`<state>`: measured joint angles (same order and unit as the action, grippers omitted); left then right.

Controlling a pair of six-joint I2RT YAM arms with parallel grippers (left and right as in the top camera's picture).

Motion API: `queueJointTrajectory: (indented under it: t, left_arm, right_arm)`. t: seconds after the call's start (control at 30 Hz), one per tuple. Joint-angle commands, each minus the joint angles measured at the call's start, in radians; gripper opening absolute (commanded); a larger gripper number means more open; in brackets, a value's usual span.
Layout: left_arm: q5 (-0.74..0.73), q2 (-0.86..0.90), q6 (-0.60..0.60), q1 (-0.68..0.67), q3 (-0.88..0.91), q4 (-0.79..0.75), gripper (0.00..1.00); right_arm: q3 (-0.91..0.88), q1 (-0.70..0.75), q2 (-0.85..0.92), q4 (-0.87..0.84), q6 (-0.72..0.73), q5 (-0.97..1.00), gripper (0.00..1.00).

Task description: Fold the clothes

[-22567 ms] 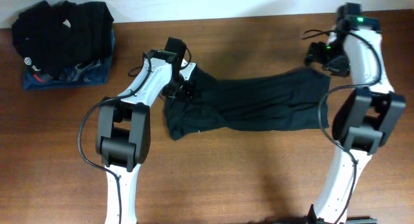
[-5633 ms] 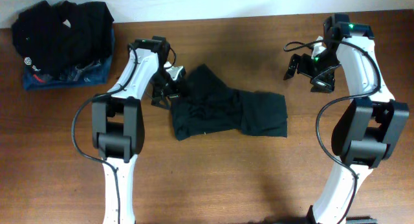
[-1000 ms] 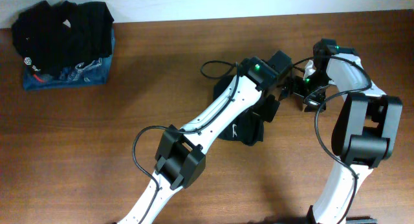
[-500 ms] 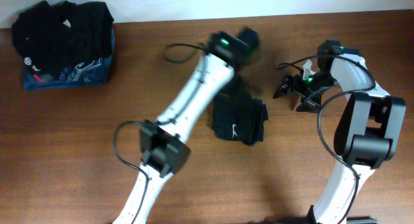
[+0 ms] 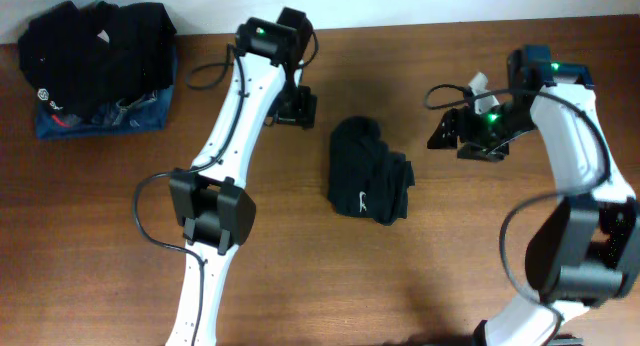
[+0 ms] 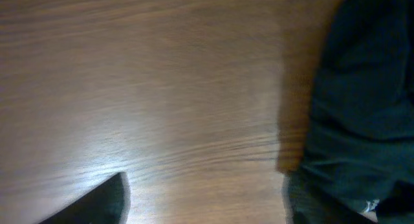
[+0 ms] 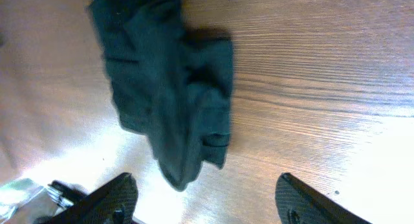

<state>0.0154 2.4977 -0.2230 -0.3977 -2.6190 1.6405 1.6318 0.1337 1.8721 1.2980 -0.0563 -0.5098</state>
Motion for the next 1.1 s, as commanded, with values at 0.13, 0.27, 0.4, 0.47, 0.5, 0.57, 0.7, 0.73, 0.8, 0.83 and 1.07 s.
queueJointTrajectory:
  t: [0.13, 0.27, 0.4, 0.47, 0.5, 0.57, 0.7, 0.73, 0.8, 0.83, 1.07]
  left_arm:
    - [-0.084, 0.007, 0.031, -0.078, 0.217, -0.047, 0.67]
    - [-0.084, 0.007, 0.043, -0.105, 0.264, -0.074, 0.67]
    - [-0.106, 0.007, 0.061, -0.111, 0.264, -0.108, 0.67]
    - [-0.106, 0.007, 0.061, -0.111, 0.264, -0.109, 0.68]
    - [-0.106, 0.007, 0.061, -0.111, 0.264, -0.111, 0.68]
    - [-0.106, 0.007, 0.061, -0.111, 0.264, -0.117, 0.68]
    - [-0.106, 0.008, 0.061, -0.111, 0.264, -0.127, 0.68]
    - [-0.106, 0.008, 0.061, -0.111, 0.264, -0.128, 0.68]
    - [-0.106, 0.008, 0.061, -0.111, 0.264, -0.128, 0.68]
    - [-0.106, 0.008, 0.061, -0.111, 0.264, -0.128, 0.68]
    - [-0.106, 0.008, 0.061, -0.116, 0.264, -0.140, 0.66]
  right_arm:
    - [-0.006, -0.242, 0.026, -0.018, 0.123, 0.268, 0.60]
    - [-0.006, -0.288, 0.062, -0.053, 0.178, 0.322, 0.60]
    - [-0.007, -0.315, 0.101, -0.102, 0.201, 0.319, 0.58]
    - [-0.007, -0.322, 0.129, -0.114, 0.208, 0.312, 0.56]
    - [-0.007, -0.323, 0.136, -0.115, 0.209, 0.307, 0.55]
    - [-0.007, -0.340, 0.169, -0.132, 0.212, 0.270, 0.51]
    - [-0.007, -0.372, 0.197, -0.151, 0.230, 0.271, 0.50]
    - [-0.007, -0.378, 0.201, -0.154, 0.230, 0.271, 0.50]
    - [-0.007, -0.394, 0.211, -0.163, 0.230, 0.272, 0.50]
    - [-0.007, -0.397, 0.214, -0.167, 0.232, 0.278, 0.50]
    - [-0.007, -0.394, 0.216, -0.188, 0.257, 0.312, 0.22]
